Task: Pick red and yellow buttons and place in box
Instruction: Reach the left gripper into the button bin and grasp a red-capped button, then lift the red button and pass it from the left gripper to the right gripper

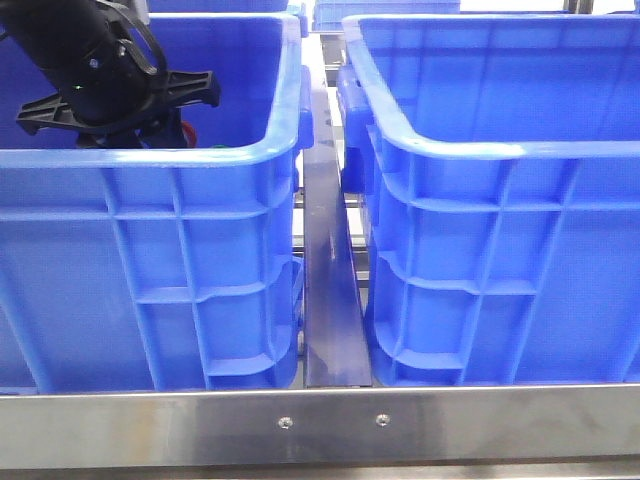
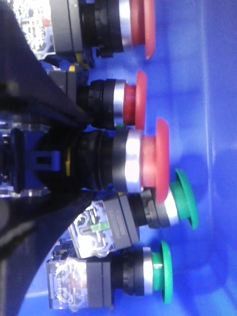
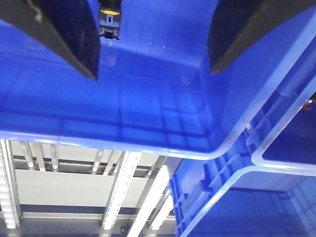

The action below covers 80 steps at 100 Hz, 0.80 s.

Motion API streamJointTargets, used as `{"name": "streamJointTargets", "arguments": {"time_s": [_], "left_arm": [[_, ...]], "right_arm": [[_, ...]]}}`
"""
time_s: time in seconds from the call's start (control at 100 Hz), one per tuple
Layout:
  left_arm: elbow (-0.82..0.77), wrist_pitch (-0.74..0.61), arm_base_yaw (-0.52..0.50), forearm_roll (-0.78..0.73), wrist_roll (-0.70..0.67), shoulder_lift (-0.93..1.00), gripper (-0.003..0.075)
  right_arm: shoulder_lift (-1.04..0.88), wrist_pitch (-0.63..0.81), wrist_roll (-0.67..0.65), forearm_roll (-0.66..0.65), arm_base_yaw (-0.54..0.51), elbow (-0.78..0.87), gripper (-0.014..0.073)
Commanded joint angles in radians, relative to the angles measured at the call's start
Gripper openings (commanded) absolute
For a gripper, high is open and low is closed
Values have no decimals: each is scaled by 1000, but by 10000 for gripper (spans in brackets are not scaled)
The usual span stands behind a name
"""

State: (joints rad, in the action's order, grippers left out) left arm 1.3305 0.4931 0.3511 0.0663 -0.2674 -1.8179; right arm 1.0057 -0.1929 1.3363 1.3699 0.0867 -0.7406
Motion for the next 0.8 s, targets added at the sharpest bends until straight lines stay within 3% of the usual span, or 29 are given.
{"name": "streamJointTargets", "arguments": {"time_s": [0.0, 0.18, 0.29, 0.57, 0.79], "left_arm": [[32, -54, -2, 3, -10, 80, 106], [32, -45, 3, 3, 28, 160, 106], [32, -22, 37, 10, 119, 228, 106], [32, -1, 215, 90, 435, 374, 106], [32, 23, 374, 107, 466, 399, 106]], "right_arm": [[-20, -2, 5, 21, -2, -24, 487], [-20, -16, 5, 60, -2, -24, 487], [-20, -88, 4, 71, -2, -29, 487], [-18, -302, -149, 76, -2, -95, 487], [6, -456, -241, 103, -2, -131, 508]]}}
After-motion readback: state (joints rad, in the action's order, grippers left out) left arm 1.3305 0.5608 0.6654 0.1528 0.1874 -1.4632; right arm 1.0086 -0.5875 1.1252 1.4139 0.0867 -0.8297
